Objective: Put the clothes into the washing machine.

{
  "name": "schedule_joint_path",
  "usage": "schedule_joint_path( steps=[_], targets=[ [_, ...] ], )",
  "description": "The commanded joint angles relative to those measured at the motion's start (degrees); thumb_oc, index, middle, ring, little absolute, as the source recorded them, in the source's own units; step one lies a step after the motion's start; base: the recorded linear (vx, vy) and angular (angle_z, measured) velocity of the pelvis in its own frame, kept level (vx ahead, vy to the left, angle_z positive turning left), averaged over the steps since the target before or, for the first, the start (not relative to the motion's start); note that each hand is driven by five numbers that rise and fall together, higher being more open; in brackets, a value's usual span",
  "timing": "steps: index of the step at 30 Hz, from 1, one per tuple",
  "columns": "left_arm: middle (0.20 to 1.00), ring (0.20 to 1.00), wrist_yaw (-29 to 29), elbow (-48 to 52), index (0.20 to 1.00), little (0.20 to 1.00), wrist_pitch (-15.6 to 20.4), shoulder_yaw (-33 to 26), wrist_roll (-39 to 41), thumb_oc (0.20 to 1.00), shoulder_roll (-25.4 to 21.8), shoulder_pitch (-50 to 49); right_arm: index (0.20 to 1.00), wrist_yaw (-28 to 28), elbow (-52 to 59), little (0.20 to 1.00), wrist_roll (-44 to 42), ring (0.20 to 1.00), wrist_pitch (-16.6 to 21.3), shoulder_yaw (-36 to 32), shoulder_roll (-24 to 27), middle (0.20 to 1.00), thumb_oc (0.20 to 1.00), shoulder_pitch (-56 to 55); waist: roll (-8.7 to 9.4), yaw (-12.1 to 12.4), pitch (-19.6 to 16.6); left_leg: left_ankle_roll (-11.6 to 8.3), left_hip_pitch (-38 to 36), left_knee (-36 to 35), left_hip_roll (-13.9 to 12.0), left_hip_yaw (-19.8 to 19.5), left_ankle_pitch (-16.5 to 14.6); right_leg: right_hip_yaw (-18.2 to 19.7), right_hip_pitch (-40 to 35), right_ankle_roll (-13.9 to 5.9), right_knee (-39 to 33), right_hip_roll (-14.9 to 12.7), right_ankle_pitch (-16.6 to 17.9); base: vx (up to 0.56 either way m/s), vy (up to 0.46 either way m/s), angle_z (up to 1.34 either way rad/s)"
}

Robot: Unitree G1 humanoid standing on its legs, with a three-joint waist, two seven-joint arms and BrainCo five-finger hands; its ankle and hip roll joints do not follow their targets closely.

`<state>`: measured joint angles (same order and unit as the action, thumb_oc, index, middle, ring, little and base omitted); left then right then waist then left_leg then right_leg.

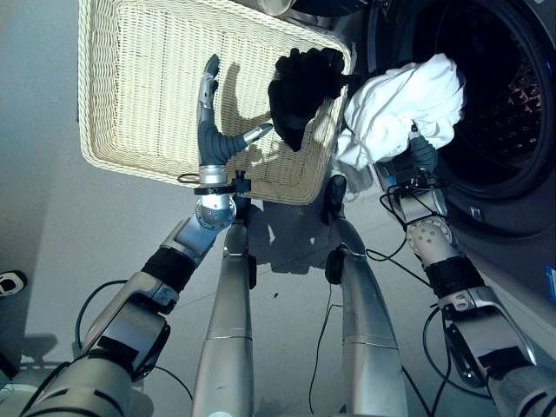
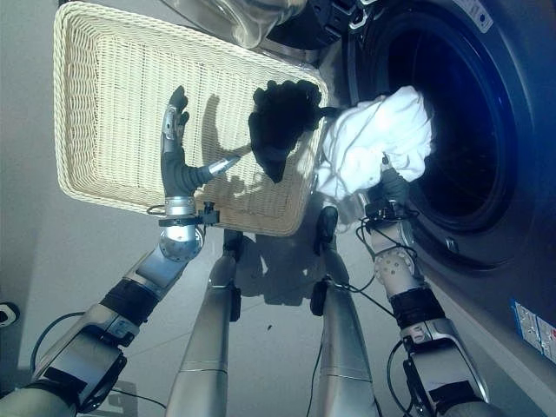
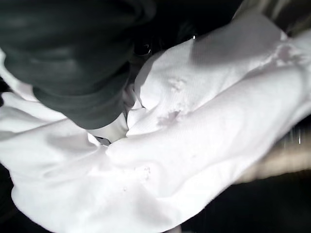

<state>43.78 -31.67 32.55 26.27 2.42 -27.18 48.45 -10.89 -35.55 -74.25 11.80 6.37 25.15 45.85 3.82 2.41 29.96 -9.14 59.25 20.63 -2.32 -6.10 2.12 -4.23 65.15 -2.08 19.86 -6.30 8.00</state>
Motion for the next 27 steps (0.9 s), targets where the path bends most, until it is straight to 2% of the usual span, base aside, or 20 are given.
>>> schedule_joint_path(
  steps=[1,3,4,5,6,7,8,10,12,17,19,20,22,26,27],
  targets=[
    [1.000,1.000,2.18,-1.73,1.000,1.000,0.38,-1.29,3.02,1.000,0.39,3.36,0.200,-2.79,-2.27,0.200,-6.59,0.200,1.48,-0.34,7.93,0.200,0.200,4.68,-3.62,-1.10,-0.16,4.97,-0.78,-3.64,6.59,2.64,3.59,-6.30,-2.21,-6.23,2.36,3.25,0.39,0.00,0.000,0.00],
    [1.000,1.000,2.38,-5.45,1.000,1.000,-0.83,0.31,5.58,1.000,-0.49,4.52,0.200,-6.54,-10.73,0.200,-10.13,0.200,2.51,-0.53,11.18,0.200,0.200,8.19,-3.51,-0.96,-0.16,4.86,-0.56,-3.38,6.29,2.56,3.34,-6.28,-2.24,-6.28,2.29,3.48,0.50,0.00,0.000,0.00],
    [1.000,1.000,2.68,-6.38,1.000,1.000,-1.09,0.66,5.78,1.000,-0.83,4.44,0.200,-6.57,-13.43,0.200,-10.56,0.200,2.05,-1.28,12.35,0.200,0.200,9.09,-3.37,-0.92,-0.16,4.93,-0.57,-3.36,6.18,2.39,3.25,-6.34,-2.37,-6.33,2.37,3.54,0.54,0.00,-0.038,0.00],
    [1.000,1.000,3.23,-7.16,1.000,1.000,-1.94,1.15,6.55,1.000,-1.64,4.19,0.200,-9.34,-15.76,0.200,-10.44,0.200,3.56,-1.33,14.54,0.200,0.200,10.61,-3.12,-0.78,-0.16,4.98,-0.44,-3.20,6.04,2.10,3.03,-6.49,-2.44,-6.43,2.32,3.60,0.68,0.00,-0.049,-0.02],
    [1.000,1.000,4.02,-8.25,1.000,1.000,-2.23,1.64,7.14,1.000,-2.55,3.09,0.200,-13.91,-16.51,0.200,-10.62,0.200,7.06,-1.46,16.90,0.200,0.200,12.63,-2.77,-0.80,-0.16,4.98,-0.31,-2.99,5.80,1.75,2.64,-6.48,-2.62,-6.45,2.02,3.86,0.78,0.00,-0.047,-0.03],
    [1.000,1.000,4.61,-8.51,1.000,1.000,-2.28,1.89,7.07,1.000,-2.90,2.47,0.200,-15.97,-16.74,0.200,-9.81,0.200,8.93,-1.81,17.81,0.200,0.200,13.28,-2.64,-0.80,-0.16,4.99,-0.21,-2.87,5.63,1.72,2.51,-6.53,-2.60,-6.48,2.11,3.86,0.74,0.00,-0.043,-0.06],
    [1.000,1.000,5.43,-9.06,1.000,1.000,-3.03,2.01,6.91,1.000,-3.62,0.77,0.200,-20.87,-16.49,0.200,-8.29,0.200,13.57,-2.27,20.22,0.200,0.200,14.54,-2.25,-0.76,-0.16,5.03,-0.08,-2.73,5.49,1.34,2.22,-6.46,-2.73,-6.46,2.05,4.11,0.64,0.00,-0.033,-0.05],
    [1.000,1.000,6.04,-9.36,1.000,1.000,-4.38,1.65,6.21,1.000,-4.42,-0.77,0.200,-25.45,-16.34,0.200,-5.32,0.200,18.38,-2.58,22.52,0.200,0.200,15.56,-1.70,-0.80,-0.16,5.03,-0.07,-2.66,5.39,0.95,1.96,-6.36,-3.01,-6.47,1.76,4.48,0.61,0.00,-0.019,-0.02],
    [1.000,1.000,5.42,-10.56,1.000,1.000,-5.06,1.06,7.20,1.000,-6.12,-2.00,0.200,-30.36,-14.41,0.200,-1.91,0.200,20.71,-2.86,25.52,0.200,0.200,15.65,-0.70,-1.29,-0.16,5.04,-0.38,-2.63,5.28,0.54,1.51,-6.07,-3.48,-6.51,1.20,4.99,0.81,0.00,0.000,0.00],
    [1.000,1.000,2.74,-12.89,1.000,1.000,-5.40,-0.68,9.04,1.000,-8.56,-1.88,0.200,-34.62,-12.77,0.200,2.98,0.200,20.83,-2.58,28.94,0.200,0.200,16.03,0.40,-1.83,-0.16,5.12,-1.13,-3.14,5.01,0.50,1.24,-5.95,-4.38,-6.33,0.48,5.53,0.58,0.00,0.000,0.00],
    [1.000,1.000,0.58,-15.30,1.000,1.000,-5.25,-1.46,9.70,1.000,-9.37,-0.87,0.200,-33.84,-13.80,0.200,4.27,0.200,19.05,-2.47,30.37,0.200,0.200,15.93,0.79,-1.99,-0.16,5.15,-1.46,-3.18,5.02,0.35,1.17,-5.91,-4.87,-6.20,0.52,5.61,0.10,0.00,0.001,-0.02],
    [1.000,1.000,-0.48,-16.66,1.000,1.000,-5.06,-1.54,9.98,1.000,-9.74,0.01,0.655,-32.56,-14.94,0.655,3.89,0.655,17.70,-1.92,30.64,0.655,0.655,16.10,0.89,-1.92,-0.16,5.24,-1.45,-3.32,5.21,0.17,1.24,-6.01,-4.93,-6.07,0.40,5.59,-0.07,0.00,0.000,0.00],
    [1.000,1.000,-1.21,-17.64,1.000,1.000,-4.81,-1.38,10.44,1.000,-9.86,0.63,1.000,-32.32,-16.02,1.000,4.04,1.000,17.40,-1.45,30.44,1.000,1.000,16.45,0.83,-1.78,-0.16,5.34,-1.55,-3.56,5.39,-0.03,1.31,-6.12,-5.01,-6.00,0.30,5.57,-0.16,0.00,0.000,0.00],
    [1.000,1.000,-2.39,-19.01,1.000,1.000,-4.16,-0.71,10.29,1.000,-9.69,1.64,1.000,-32.27,-20.06,1.000,5.09,1.000,15.04,-0.26,30.03,1.000,1.000,17.18,0.22,-1.31,-0.16,5.54,-1.75,-4.06,5.76,-0.22,1.41,-6.46,-5.05,-5.89,0.14,5.28,-0.37,0.00,0.000,0.00],
    [1.000,1.000,-2.29,-18.95,1.000,1.000,-4.24,-0.47,10.15,1.000,-9.53,1.73,1.000,-32.32,-21.00,1.000,8.62,1.000,12.19,0.25,29.99,1.000,1.000,17.13,0.05,-1.26,-0.16,5.56,-1.83,-4.19,5.77,-0.13,1.38,-6.52,-5.13,-5.91,0.01,5.21,-0.38,0.00,0.000,0.00]
  ],
)
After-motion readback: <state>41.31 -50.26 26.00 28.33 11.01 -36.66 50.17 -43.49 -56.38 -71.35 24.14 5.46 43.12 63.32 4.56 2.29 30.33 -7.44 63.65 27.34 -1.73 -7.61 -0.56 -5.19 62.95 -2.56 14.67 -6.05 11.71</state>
